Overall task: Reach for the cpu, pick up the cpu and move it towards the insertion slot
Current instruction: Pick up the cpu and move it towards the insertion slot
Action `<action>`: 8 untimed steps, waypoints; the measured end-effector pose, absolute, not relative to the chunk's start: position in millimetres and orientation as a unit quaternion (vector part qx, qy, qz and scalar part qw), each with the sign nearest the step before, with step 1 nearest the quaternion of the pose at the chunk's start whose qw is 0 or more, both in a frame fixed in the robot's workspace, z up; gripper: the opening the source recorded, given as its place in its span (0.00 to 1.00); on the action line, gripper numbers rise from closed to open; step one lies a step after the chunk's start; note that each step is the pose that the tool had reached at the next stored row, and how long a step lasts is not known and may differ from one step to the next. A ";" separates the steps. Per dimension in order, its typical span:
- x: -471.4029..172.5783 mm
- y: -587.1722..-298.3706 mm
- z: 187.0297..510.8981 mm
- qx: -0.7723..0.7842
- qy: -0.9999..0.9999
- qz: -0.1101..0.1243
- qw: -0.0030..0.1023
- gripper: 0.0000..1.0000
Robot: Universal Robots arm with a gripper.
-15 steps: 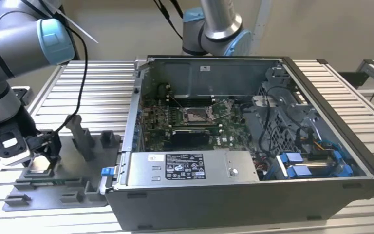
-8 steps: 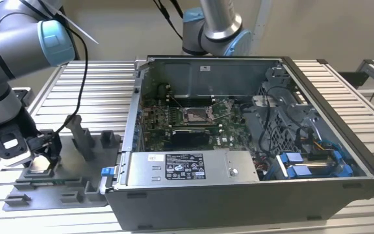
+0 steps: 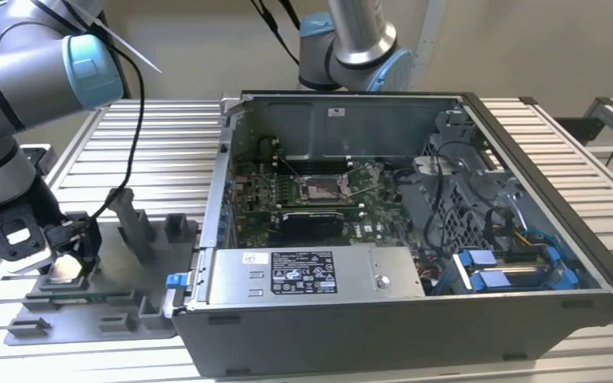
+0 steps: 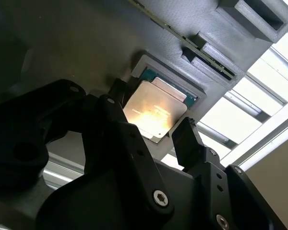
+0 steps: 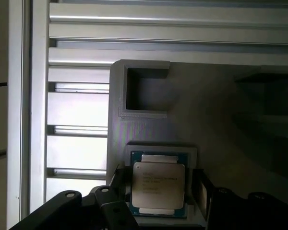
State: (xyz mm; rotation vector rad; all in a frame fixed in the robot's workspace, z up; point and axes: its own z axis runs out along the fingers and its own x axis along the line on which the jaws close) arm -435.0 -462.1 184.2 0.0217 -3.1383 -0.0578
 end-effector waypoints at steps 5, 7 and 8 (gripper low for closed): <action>-435.0 -462.1 184.5 0.007 -1.000 -0.018 0.001 1.00; -435.0 -462.1 184.6 0.007 -1.000 -0.018 0.001 1.00; -435.0 -462.1 184.7 0.007 -1.000 -0.018 0.001 1.00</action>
